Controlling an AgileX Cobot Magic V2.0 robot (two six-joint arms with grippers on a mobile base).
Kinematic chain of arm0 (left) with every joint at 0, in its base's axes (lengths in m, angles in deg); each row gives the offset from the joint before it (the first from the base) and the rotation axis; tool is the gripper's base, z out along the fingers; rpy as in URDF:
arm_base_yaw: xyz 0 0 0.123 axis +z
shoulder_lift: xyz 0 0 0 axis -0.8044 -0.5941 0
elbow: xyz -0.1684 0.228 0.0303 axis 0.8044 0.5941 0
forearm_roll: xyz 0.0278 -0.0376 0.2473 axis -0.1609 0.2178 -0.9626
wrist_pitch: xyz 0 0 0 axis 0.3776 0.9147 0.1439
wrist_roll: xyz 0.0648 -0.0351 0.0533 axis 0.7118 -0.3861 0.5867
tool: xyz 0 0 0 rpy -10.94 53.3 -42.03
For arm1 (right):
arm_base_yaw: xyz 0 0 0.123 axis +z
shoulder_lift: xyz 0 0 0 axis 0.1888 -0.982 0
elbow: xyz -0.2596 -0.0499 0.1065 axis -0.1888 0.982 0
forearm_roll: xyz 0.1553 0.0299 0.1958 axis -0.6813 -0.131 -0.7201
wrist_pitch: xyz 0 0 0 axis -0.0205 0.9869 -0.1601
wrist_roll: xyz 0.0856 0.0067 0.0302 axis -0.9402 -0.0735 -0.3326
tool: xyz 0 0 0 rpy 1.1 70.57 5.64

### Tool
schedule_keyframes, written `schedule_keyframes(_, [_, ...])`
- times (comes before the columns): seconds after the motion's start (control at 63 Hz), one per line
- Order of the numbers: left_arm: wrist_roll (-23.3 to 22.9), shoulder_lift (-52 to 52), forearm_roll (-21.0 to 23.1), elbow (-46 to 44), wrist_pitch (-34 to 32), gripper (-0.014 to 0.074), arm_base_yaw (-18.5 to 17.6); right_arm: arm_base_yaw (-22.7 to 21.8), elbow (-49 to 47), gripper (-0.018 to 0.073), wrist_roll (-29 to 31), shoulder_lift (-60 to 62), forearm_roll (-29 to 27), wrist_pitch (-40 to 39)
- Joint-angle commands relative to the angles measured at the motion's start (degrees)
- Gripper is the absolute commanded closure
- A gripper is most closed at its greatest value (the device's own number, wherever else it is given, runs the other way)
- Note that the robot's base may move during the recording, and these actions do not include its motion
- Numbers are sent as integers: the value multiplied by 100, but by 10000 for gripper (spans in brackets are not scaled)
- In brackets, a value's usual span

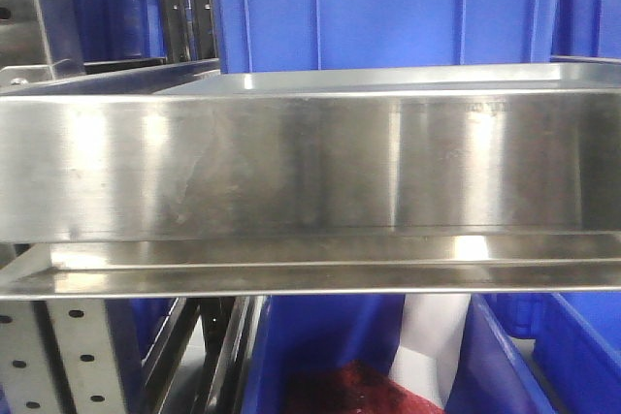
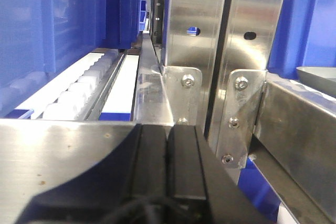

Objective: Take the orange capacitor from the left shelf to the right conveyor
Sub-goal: 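Lift the orange cylinder up out of the shelf tray with the right gripper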

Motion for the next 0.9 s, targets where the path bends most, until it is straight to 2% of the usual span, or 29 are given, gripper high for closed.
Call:
schedule_keyframes(0.0, [-35,28,39,-22,-509,701,-16,1,65,483,48,653,-50,-413])
schedule_keyframes(0.429, [-35,28,39,-22,-509,701,-16,1,1001,483,54,3331,220,-75])
schedule_keyframes(0.73, [-35,28,39,-22,-509,701,-16,1,1922,483,54,5184,419,-398])
schedule_keyframes(0.889, [-35,28,39,-22,-509,701,-16,13,2147,483,62,5159,428,-613])
